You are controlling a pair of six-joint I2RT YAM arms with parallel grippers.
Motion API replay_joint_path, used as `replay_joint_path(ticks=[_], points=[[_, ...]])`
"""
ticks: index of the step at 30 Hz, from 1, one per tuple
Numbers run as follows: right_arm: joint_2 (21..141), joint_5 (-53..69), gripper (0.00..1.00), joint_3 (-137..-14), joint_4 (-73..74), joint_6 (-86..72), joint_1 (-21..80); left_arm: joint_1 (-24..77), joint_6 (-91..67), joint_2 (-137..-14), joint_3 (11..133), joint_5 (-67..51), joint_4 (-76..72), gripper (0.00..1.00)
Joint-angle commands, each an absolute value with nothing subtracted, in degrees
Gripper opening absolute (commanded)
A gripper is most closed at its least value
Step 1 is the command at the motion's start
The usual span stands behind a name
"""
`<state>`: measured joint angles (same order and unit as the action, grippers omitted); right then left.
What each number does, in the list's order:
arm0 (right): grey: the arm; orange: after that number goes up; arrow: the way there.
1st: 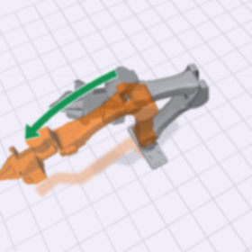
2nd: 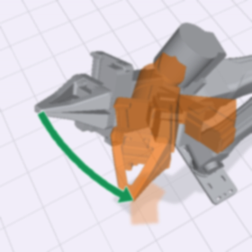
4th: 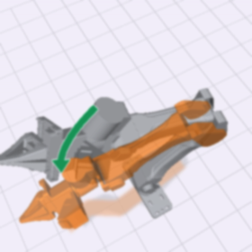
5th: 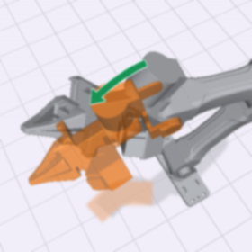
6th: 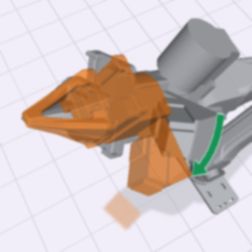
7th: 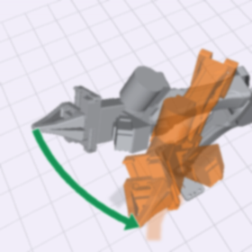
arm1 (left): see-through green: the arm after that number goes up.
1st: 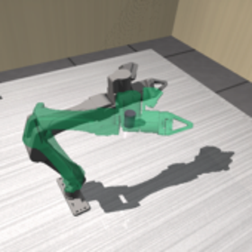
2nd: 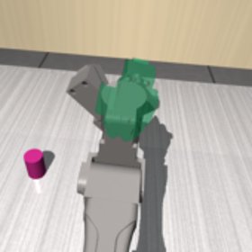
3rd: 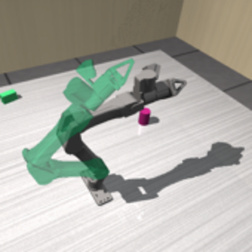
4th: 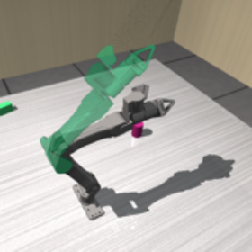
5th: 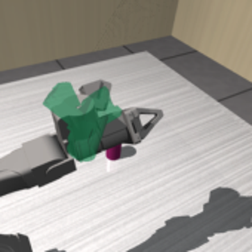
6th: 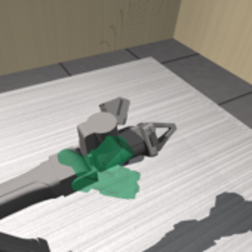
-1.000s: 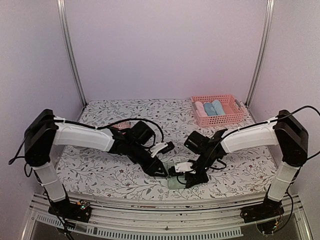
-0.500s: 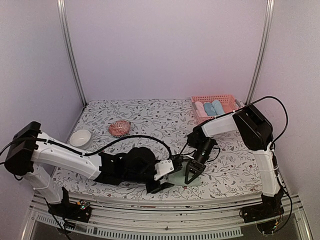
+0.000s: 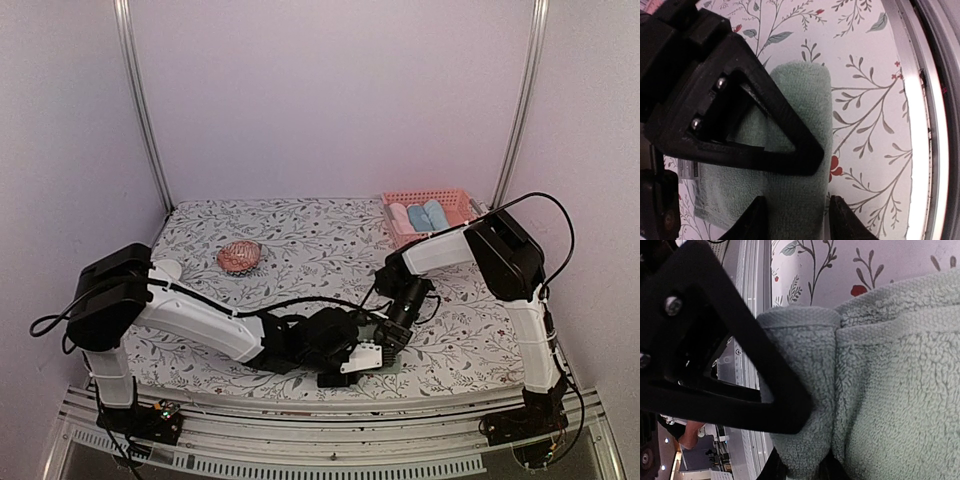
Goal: Roll the towels
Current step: Roll the towel at the center of the board.
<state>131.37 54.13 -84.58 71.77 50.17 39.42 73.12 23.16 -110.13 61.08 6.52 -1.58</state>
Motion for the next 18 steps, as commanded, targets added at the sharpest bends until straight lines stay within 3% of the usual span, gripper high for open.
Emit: replay_joint_path(ticks=[1, 4, 7, 14, 18], points=[[132.84, 51.0, 0.1, -84.78, 70.18, 49.86, 39.81, 73.74, 24.54, -114.3, 63.39, 7.2, 1.33, 0.4], [130.94, 51.54, 0.17, -84.77, 71.31, 50.25, 39.82, 73.73, 23.97, -115.59, 63.99, 8.59, 1.94, 0.28], [127.78, 53.59, 0.36, -85.39, 76.66, 54.34, 38.72, 73.7, 23.0, -115.82, 65.0, 8.98, 4.15, 0.17], [125.32, 51.31, 0.38, -87.78, 72.87, 49.93, 32.48, 73.82, 18.8, -110.77, 67.26, 1.54, 11.27, 0.1], [121.33, 48.95, 0.38, -88.49, 68.7, 44.9, 29.67, 72.42, 13.8, -115.0, 73.25, -7.82, 20.1, 0.1]])
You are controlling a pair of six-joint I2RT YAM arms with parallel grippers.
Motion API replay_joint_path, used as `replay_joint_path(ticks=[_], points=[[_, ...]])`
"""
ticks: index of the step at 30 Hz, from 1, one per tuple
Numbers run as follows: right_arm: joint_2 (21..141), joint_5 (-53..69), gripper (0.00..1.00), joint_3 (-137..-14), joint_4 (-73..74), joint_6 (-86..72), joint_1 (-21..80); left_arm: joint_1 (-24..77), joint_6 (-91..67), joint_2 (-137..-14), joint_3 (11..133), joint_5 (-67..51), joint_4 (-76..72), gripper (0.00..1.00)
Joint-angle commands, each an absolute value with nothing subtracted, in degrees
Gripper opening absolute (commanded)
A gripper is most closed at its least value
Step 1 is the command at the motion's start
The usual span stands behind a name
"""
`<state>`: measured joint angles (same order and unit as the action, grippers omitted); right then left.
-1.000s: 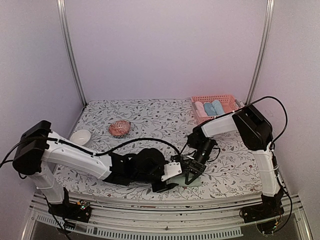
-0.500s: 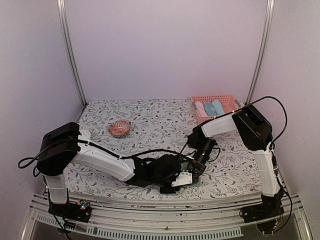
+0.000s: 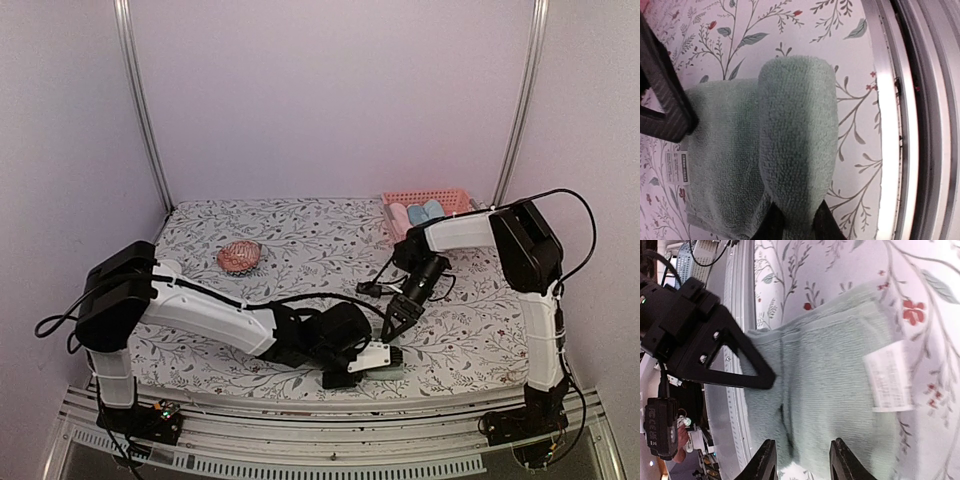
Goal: Roll the towels
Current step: Roll the towel at the center of the board.
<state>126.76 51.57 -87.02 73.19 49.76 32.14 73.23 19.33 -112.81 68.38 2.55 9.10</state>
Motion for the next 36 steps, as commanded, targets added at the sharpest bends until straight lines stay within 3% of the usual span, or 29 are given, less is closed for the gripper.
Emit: replay_joint_path(ticks=[1, 10, 16, 21, 28, 36], points=[[119.09, 48.39, 0.38, -88.32, 67.03, 43.02, 28.7, 72.05, 12.47, -116.45, 74.73, -9.44, 21.65, 0.1], [85.13, 36.54, 0.39, -74.32, 43.23, 34.01, 24.08, 62.94, 2.02, -127.18, 83.87, -30.15, 29.59, 0.11], [69.43, 43.24, 0.47, -64.34, 41.96, 39.55, 27.09, 57.31, -4.32, -133.77, 91.24, -45.57, 33.26, 0.13], [69.16, 29.57, 0.48, -57.56, 43.11, 42.69, 41.12, 55.42, -6.02, -137.84, 95.21, -51.49, 35.51, 0.15], [73.21, 7.6, 0.54, -47.3, 29.81, 42.83, 53.0, 54.36, -7.71, -139.29, 95.51, -51.35, 35.96, 0.19], [83.87, 3.05, 0.53, -45.22, 22.94, 43.34, 59.28, 54.02, -7.79, -138.54, 95.36, -49.35, 35.65, 0.2]])
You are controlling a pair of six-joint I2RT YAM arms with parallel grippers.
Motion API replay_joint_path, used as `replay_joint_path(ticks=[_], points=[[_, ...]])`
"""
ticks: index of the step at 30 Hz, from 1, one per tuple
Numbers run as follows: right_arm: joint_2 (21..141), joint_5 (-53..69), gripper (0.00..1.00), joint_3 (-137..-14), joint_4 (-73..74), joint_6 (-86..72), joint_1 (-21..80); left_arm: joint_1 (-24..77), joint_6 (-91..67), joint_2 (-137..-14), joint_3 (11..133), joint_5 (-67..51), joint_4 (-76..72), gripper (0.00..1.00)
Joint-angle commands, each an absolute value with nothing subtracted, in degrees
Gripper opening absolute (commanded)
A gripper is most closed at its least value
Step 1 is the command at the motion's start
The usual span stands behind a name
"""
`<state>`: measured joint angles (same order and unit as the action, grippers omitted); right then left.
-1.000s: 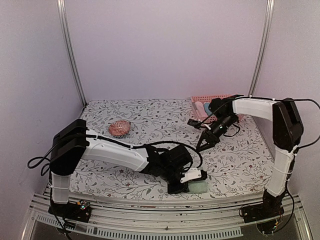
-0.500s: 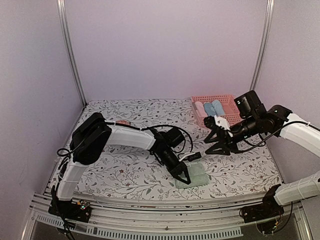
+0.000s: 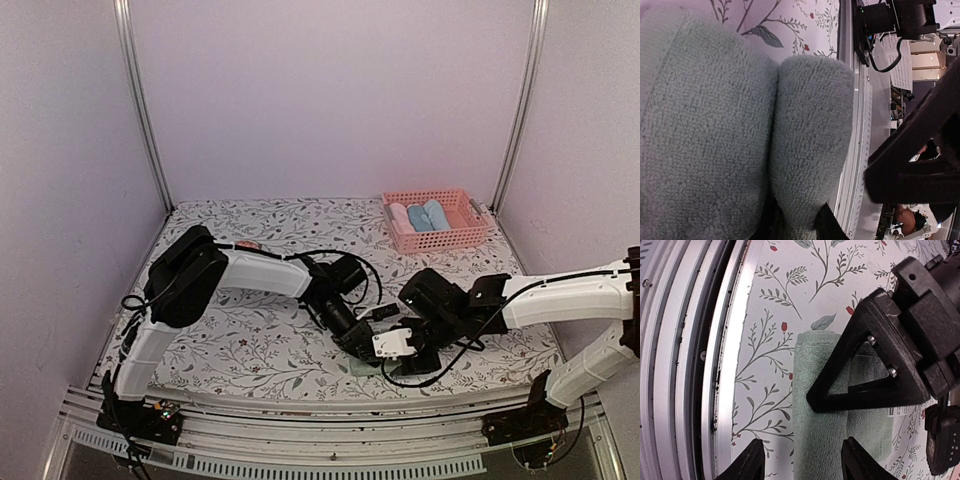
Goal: Roll the towels
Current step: Roll the towel at the center of the board.
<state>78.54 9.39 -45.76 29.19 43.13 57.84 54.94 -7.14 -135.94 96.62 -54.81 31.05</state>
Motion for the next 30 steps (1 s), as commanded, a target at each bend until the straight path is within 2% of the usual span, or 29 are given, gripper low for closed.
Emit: replay_joint_path(ticks=[1, 6, 11, 16, 22, 26, 30], points=[[85.47, 2.4, 0.51, -45.21, 22.27, 43.12, 59.31, 53.97, -7.58, -138.38, 95.36, -49.27, 35.8, 0.21], [90.05, 0.81, 0.3, -44.2, 21.08, 42.81, 59.3, 53.64, -5.61, -135.46, 93.88, -44.67, 35.12, 0.26], [90.44, 7.27, 0.12, -44.93, 24.58, 42.52, 57.7, 52.09, -5.13, -126.57, 86.04, -38.31, 28.06, 0.4], [93.82, 25.21, 0.1, -50.81, 34.57, 41.74, 48.87, 52.11, -7.85, -110.98, 71.0, -28.28, 12.36, 0.48], [109.89, 44.05, 0.09, -61.96, 48.06, 43.99, 36.53, 55.68, -6.63, -93.07, 50.79, -14.03, -5.05, 0.49], [120.22, 51.87, 0.09, -68.73, 59.02, 49.36, 31.64, 64.48, 4.86, -89.68, 47.59, -1.02, -7.44, 0.51], [125.87, 52.43, 0.09, -73.48, 62.72, 51.27, 30.31, 69.84, 14.21, -93.32, 49.89, 9.6, -8.02, 0.57]])
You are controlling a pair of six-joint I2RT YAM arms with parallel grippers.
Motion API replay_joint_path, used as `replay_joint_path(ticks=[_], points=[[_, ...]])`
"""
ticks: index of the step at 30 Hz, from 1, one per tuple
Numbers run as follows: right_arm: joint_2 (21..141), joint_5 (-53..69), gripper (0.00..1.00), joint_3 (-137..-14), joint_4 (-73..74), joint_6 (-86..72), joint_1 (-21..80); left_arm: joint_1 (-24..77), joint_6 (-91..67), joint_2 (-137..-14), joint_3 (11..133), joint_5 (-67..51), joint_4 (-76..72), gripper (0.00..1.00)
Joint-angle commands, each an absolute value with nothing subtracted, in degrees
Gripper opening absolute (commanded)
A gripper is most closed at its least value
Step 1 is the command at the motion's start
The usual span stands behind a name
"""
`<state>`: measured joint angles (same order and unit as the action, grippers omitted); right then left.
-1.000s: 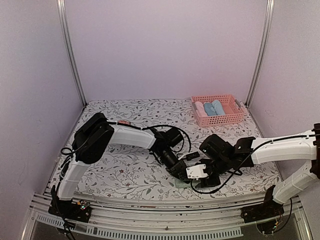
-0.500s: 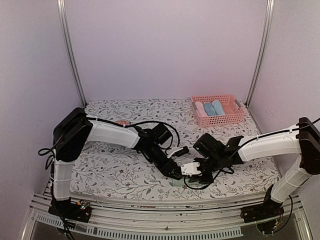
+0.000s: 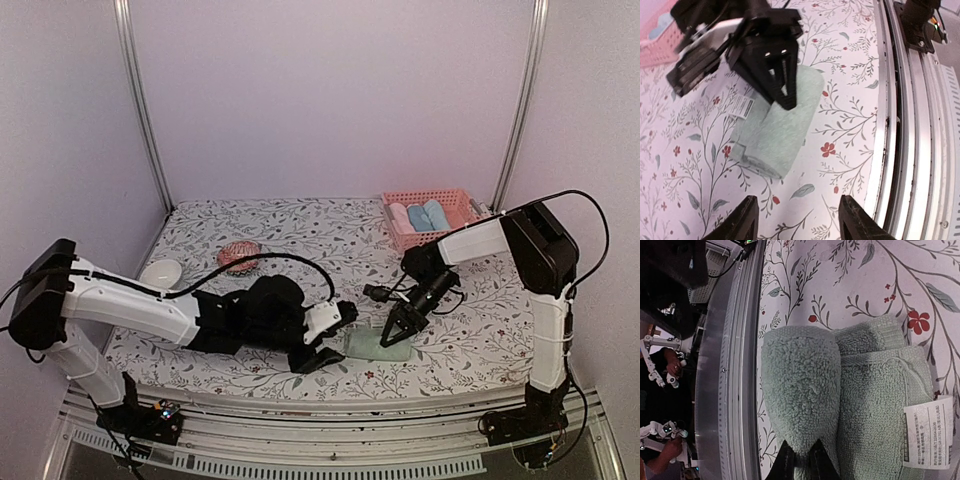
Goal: Roll the towels
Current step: Roll the towel at the center of the board.
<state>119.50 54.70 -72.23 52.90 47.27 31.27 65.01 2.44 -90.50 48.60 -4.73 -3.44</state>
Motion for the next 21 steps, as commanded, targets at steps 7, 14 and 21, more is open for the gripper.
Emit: replay_joint_path(ticks=[7, 14, 21], points=[[127.22, 51.35, 0.09, -74.46, 61.69, 49.58, 30.23, 72.94, 26.25, -105.36, 60.94, 12.94, -4.14, 0.59], [127.08, 51.83, 0.09, -73.82, 60.91, 49.16, 30.23, 73.72, 30.28, -114.95, 67.37, 14.16, -0.02, 0.56], [126.73, 51.97, 0.11, -74.73, 61.15, 48.96, 30.22, 74.0, 29.71, -119.66, 70.65, 15.46, 3.9, 0.47]])
